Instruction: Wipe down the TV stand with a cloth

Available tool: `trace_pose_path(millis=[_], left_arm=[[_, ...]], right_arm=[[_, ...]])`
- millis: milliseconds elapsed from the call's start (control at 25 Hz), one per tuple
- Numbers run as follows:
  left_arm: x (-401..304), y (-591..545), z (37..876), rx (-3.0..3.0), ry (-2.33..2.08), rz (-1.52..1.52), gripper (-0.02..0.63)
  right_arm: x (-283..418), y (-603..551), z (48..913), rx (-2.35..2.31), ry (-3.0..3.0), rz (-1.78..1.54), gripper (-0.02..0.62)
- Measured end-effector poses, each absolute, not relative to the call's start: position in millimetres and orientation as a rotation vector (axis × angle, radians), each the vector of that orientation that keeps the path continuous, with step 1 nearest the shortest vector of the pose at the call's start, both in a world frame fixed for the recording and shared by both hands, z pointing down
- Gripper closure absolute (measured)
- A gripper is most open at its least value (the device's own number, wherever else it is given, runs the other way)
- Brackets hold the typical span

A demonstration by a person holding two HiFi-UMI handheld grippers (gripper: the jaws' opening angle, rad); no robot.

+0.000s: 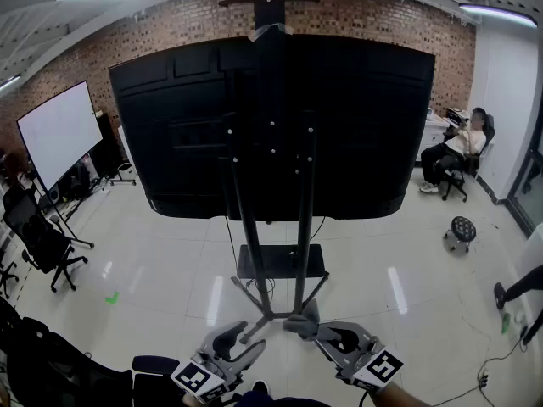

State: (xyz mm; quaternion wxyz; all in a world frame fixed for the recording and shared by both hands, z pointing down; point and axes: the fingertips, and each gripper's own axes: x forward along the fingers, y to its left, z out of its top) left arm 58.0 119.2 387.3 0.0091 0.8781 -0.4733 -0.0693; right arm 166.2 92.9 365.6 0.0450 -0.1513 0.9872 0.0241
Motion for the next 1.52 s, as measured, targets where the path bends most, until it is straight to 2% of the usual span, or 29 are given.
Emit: trace_pose_path(millis=[400, 960, 1520], left_arm=[[15.2, 37.2, 353.6, 2.865, -1.412, -0.223, 0.351], [-71.1, -84.3, 250.2, 3.206, -1.236, -0.287, 0.354], [-55.7, -153.0, 104.2, 3.428, -1.187, -0.364, 0.354]], right_arm=[[120.8, 14.0, 331.7, -0.503, 2.987, 0.218, 0.560], [21.6, -115.3, 206.7, -0.669, 2.868, 0.729, 0.560], [1.4, -216.1, 20.6, -0.807, 2.713, 1.154, 0.560]])
